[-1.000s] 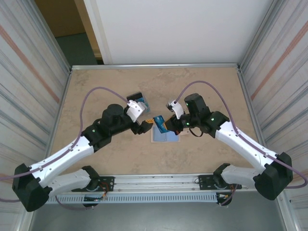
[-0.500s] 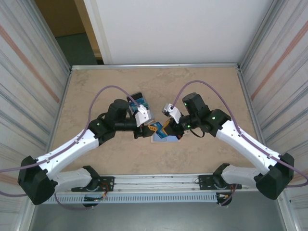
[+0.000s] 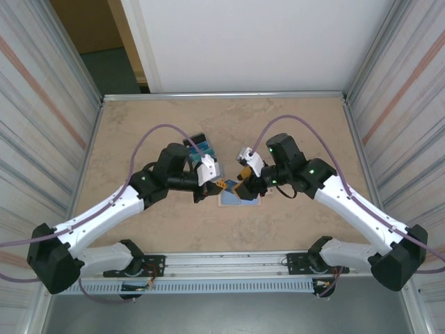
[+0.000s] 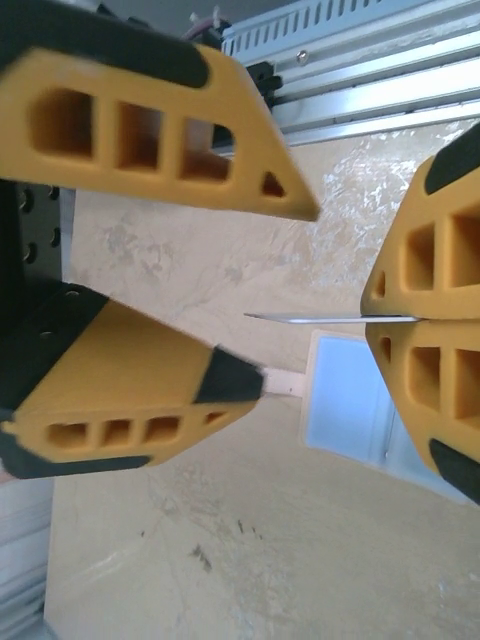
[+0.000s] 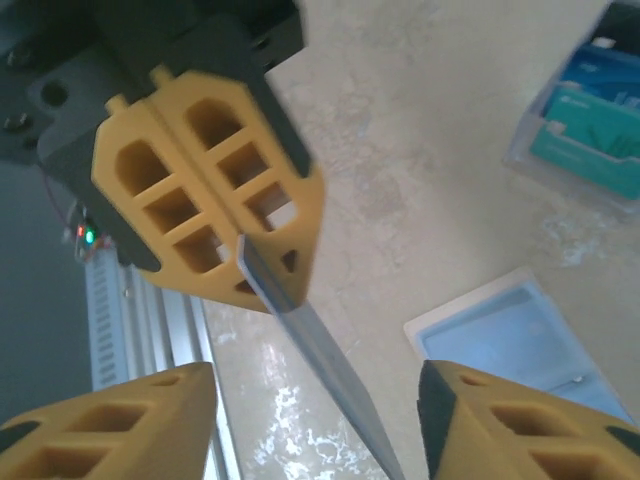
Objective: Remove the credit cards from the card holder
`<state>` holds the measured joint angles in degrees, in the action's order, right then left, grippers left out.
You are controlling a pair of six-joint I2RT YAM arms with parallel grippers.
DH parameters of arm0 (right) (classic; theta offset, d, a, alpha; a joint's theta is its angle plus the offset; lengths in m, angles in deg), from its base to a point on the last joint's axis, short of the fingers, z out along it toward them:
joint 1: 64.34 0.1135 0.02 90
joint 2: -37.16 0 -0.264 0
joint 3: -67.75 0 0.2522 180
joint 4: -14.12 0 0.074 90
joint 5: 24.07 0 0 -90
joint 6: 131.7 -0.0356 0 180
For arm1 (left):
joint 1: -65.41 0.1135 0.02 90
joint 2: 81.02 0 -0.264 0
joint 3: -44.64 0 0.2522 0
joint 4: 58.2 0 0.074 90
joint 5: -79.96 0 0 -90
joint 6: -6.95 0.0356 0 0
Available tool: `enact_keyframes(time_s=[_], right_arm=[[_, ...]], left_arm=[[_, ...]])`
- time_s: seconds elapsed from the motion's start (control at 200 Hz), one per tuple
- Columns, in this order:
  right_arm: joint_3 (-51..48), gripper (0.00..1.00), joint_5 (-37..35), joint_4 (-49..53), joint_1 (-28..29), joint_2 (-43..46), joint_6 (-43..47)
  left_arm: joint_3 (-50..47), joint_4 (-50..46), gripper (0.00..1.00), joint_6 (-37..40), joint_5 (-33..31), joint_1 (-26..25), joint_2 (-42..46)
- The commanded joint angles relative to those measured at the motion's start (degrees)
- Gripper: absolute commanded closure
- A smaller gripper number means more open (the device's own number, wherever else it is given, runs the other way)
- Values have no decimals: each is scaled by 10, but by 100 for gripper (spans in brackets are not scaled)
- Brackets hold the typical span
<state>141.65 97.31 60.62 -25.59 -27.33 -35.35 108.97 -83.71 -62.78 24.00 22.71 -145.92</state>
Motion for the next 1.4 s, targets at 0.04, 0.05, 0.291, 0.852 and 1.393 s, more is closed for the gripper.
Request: enact_keyframes(time_s=[0.04, 0.05, 0.291, 0.852, 1.393], right_arm=[[-37, 36, -14, -98, -42, 53, -86], [-42, 35, -18, -107, -46, 57, -95], [-162, 31, -3, -354, -87, 120, -327], [-192, 35, 43, -629, -37, 12, -430], [-158, 100, 125, -647, -34, -11, -408]], left_arm=[[-38, 67, 100, -68, -63, 9, 63], [-41, 74, 100, -76, -71, 9, 68], [-145, 242, 100, -303, -231, 12, 158], [-196, 438, 100, -523, -181, 11, 156], [-173, 367, 72, -479, -156, 31, 165]])
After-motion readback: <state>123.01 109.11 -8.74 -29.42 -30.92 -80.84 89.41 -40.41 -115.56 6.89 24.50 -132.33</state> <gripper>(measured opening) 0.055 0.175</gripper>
